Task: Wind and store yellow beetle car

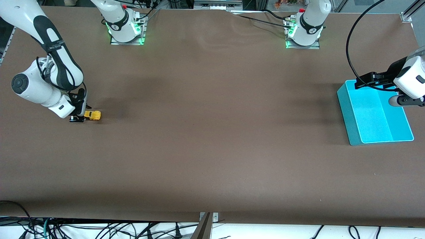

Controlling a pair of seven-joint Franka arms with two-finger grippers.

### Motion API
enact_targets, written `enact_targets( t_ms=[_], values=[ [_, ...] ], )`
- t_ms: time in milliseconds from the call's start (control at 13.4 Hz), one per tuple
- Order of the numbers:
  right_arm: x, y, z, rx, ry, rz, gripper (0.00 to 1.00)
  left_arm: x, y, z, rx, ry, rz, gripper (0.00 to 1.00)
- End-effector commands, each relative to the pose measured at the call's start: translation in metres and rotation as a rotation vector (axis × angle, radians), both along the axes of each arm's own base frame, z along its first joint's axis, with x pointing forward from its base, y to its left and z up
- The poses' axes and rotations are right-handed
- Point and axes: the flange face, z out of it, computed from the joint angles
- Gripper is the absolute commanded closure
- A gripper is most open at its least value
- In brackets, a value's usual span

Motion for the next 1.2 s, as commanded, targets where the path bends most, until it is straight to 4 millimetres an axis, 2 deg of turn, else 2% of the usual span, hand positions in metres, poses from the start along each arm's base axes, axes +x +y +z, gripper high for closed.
enact_targets(
  t_ms=[0, 149, 374, 523, 673, 822, 1121],
  values=[
    [0.022, 0.008, 0.018, 0.032, 0.005, 0.019, 0.0, 0.002, 0.0, 0.005, -0.015, 0.002, -0.003, 0.0],
    [0.036, 0.013, 0.037, 0.035, -0.009, 0.037, 0.0, 0.002, 0.0, 0.005, -0.014, 0.002, -0.001, 0.0],
    [0.059, 0.034, 0.073, 0.038, -0.03, 0.091, 0.0, 0.002, 0.0, 0.005, -0.014, 0.002, -0.001, 0.0],
    [0.075, 0.042, 0.105, 0.044, -0.03, 0.111, 0.0, 0.002, -0.001, 0.005, -0.015, 0.002, -0.005, 0.0],
    [0.086, 0.057, 0.147, 0.043, -0.06, 0.141, 0.0, 0.002, -0.001, 0.005, -0.015, 0.002, -0.005, 0.0],
    [0.087, 0.064, 0.185, 0.032, -0.092, 0.08, 0.0, 0.002, -0.001, 0.005, -0.015, 0.002, -0.005, 0.0],
    [0.066, 0.081, 0.265, -0.005, -0.13, -0.141, 0.0, 0.003, -0.003, 0.004, -0.015, 0.004, -0.008, 0.0]
  ],
)
